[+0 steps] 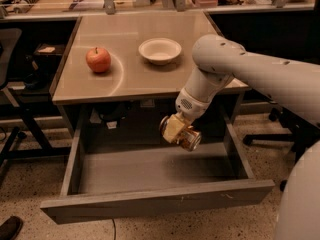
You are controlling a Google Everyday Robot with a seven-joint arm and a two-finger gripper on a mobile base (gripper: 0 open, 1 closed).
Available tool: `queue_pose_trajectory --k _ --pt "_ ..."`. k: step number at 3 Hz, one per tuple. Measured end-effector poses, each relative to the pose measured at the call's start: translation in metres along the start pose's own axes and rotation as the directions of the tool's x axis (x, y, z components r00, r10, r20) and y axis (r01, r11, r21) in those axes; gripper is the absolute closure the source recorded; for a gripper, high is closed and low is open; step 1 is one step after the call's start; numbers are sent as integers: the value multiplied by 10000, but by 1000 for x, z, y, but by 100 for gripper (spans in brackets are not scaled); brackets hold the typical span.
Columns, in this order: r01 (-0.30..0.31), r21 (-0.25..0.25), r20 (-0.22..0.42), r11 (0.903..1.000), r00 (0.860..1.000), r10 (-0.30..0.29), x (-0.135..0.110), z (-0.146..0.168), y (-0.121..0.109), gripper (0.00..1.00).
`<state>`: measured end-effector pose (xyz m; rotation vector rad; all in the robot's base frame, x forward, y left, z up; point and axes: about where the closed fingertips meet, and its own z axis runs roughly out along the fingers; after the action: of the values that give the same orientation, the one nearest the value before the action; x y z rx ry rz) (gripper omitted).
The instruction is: Place orange can into top drawer
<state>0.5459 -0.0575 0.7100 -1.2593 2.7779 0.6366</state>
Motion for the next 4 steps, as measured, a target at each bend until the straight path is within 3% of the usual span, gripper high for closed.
queue_pose_trajectory --k 2,3,4 --pt "-157 -643 -507 9978 9986 125 6 65 2 100" --pt "-296 -676 -591 9973 9979 256 3 84 -5 100" --pt "-521 -333 -498 9981 9975 504 1 96 -9 100"
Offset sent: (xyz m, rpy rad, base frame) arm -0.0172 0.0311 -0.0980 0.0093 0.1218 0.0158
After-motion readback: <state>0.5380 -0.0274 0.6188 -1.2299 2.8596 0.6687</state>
